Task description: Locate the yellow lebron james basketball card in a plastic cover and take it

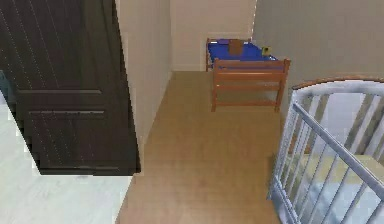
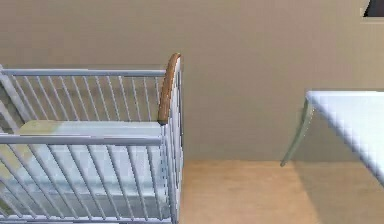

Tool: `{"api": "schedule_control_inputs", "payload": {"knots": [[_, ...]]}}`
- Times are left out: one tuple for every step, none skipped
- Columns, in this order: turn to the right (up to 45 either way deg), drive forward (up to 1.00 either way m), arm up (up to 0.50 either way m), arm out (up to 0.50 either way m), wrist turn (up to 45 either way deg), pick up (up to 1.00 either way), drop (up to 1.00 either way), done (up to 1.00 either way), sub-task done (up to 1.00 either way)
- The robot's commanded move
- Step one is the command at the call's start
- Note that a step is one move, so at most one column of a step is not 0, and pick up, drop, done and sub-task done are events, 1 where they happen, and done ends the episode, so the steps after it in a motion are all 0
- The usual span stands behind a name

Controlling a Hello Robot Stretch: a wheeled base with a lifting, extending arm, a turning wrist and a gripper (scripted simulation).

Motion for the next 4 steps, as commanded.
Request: {"api": "schedule_control_inputs", "payload": {"knots": [[-24.0, 0.0, 0.0, 0.0, 0.0, 0.0, 0.0, 0.0, 0.0], [0.0, 0.55, 0.0, 0.0, 0.0, 0.0, 0.0, 0.0, 0.0], [-45.0, 0.0, 0.0, 0.0, 0.0, 0.0, 0.0, 0.0, 0.0], [-21.0, 0.0, 0.0, 0.0, 0.0, 0.0, 0.0, 0.0, 0.0]]}}
